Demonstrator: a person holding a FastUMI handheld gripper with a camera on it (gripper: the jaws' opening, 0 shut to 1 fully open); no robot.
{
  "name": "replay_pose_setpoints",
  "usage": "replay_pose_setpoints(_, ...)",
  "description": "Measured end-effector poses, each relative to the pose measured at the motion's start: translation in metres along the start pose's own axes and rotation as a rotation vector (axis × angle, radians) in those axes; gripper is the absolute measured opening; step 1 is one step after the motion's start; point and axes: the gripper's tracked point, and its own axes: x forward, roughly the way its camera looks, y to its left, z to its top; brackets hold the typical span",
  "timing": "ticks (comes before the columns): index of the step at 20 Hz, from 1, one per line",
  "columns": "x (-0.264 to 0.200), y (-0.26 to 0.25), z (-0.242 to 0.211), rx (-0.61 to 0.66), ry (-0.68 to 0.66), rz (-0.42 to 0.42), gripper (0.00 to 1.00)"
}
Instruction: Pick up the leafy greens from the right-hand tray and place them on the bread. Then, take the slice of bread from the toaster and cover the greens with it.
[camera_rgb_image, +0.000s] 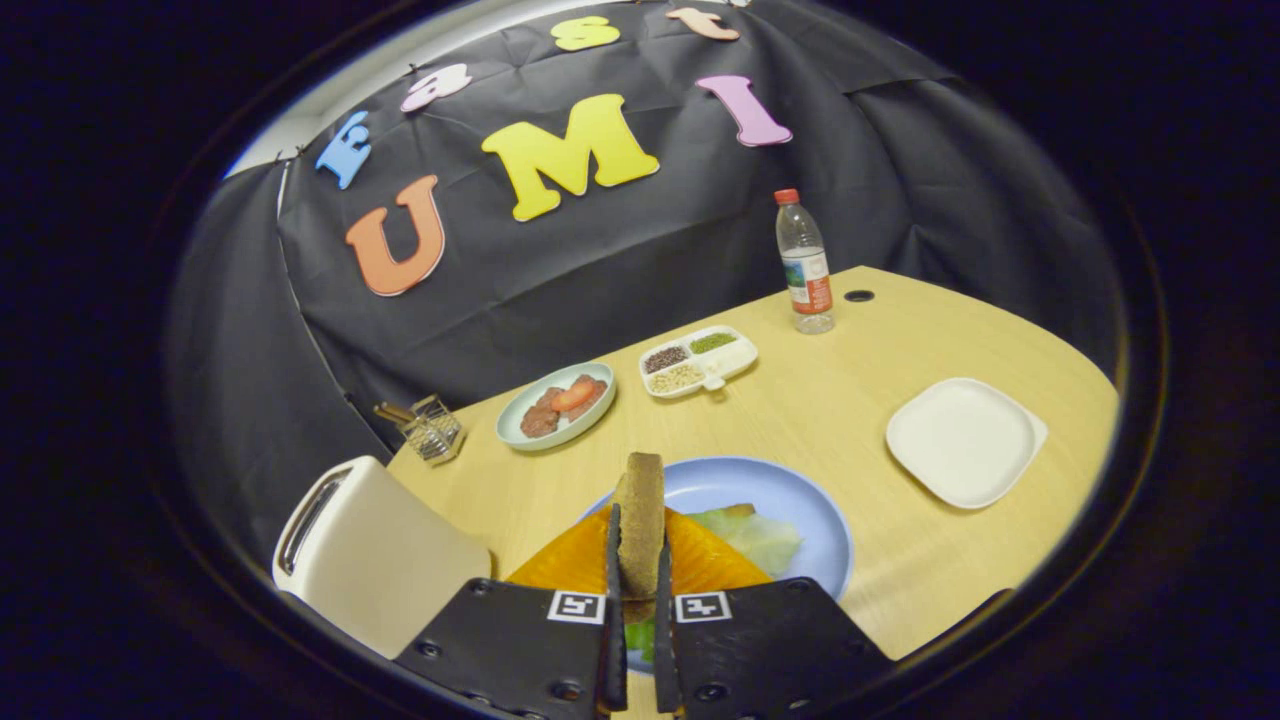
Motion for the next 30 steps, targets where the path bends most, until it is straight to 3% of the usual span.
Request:
replay_pose_setpoints(1,0.001,-0.005,-0.001,-0.005,0.008,-0.009,0.19)
replay_pose_setpoints(6,0.006,-0.019,0.004,-0.048,0.037,-0.03,0.28)
replay_pose_setpoints(8,0.007,-0.025,0.008,-0.066,0.033,-0.042,0.41)
replay_pose_setpoints(10,0.007,-0.029,0.01,-0.084,0.025,-0.057,0.43)
replay_pose_setpoints(17,0.002,-0.025,0.023,-0.13,-0.017,-0.041,0.81)
replay_pose_setpoints(21,-0.013,-0.019,0.039,-0.16,-0.076,-0.044,0.96)
replay_pose_setpoints(30,-0.103,0.012,0.092,-0.32,-0.374,-0.038,0.96)
